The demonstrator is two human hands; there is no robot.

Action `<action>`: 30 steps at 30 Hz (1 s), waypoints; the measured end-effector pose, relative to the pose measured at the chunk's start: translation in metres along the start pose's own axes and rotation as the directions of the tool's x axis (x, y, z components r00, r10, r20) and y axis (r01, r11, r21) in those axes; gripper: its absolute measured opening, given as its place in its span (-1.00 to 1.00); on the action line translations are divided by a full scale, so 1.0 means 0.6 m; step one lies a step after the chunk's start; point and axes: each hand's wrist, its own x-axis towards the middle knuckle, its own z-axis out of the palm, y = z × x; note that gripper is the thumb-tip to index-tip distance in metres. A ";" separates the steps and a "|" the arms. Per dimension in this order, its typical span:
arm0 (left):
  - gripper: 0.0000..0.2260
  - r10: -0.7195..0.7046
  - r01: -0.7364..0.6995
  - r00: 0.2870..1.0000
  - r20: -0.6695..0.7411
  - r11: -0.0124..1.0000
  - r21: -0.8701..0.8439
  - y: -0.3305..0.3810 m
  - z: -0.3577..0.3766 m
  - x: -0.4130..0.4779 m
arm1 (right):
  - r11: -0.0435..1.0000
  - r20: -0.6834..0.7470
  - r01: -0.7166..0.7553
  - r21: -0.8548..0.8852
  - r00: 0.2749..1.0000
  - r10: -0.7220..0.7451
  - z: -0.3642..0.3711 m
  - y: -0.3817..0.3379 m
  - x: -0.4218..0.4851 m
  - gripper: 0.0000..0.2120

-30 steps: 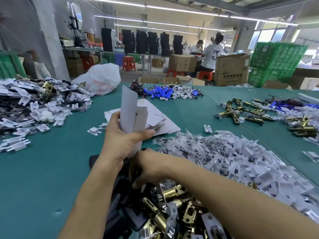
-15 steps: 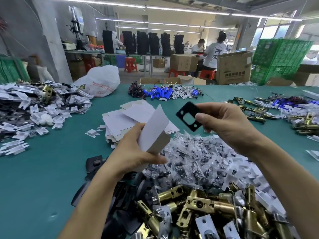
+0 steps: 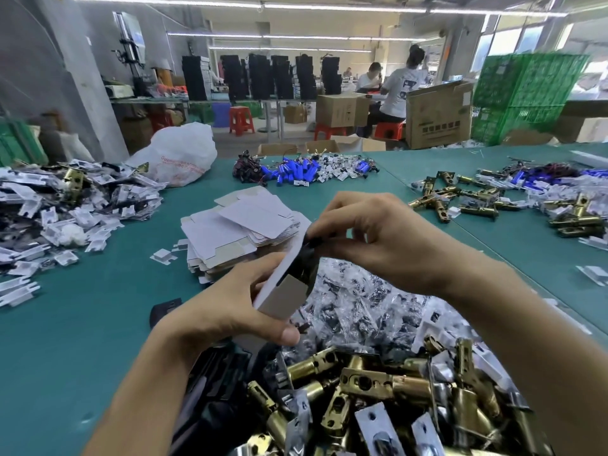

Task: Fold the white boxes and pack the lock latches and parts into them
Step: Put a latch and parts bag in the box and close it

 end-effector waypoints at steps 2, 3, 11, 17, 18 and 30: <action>-0.34 0.016 -0.016 1.000 0.007 1.000 -0.011 0.000 0.001 0.000 | 0.998 0.004 0.031 -0.050 1.000 -0.030 0.003 -0.003 0.004 -0.78; -0.35 0.025 -0.025 1.000 0.015 0.999 -0.022 0.000 0.001 0.000 | 0.996 0.000 0.042 -0.076 0.999 -0.043 0.003 -0.005 0.007 -0.78; -0.34 -0.015 0.022 0.998 0.056 0.992 -0.124 -0.014 0.000 -0.001 | 0.945 0.090 0.116 -0.306 0.992 -0.093 0.023 -0.019 0.027 -0.74; -0.34 -0.074 0.077 0.997 0.024 0.972 -0.223 -0.032 -0.002 0.002 | 0.927 0.074 0.032 -0.374 0.997 -0.005 0.028 -0.023 0.041 -0.79; -0.33 -0.076 0.081 0.997 0.031 0.970 -0.230 -0.033 -0.001 0.002 | 0.927 0.080 0.028 -0.373 0.997 0.002 0.027 -0.024 0.042 -0.77; -0.26 -0.101 0.046 0.988 -0.121 0.919 -0.391 -0.033 0.002 0.006 | 0.987 -0.250 -0.123 -0.101 0.964 0.094 0.013 0.025 0.025 -0.96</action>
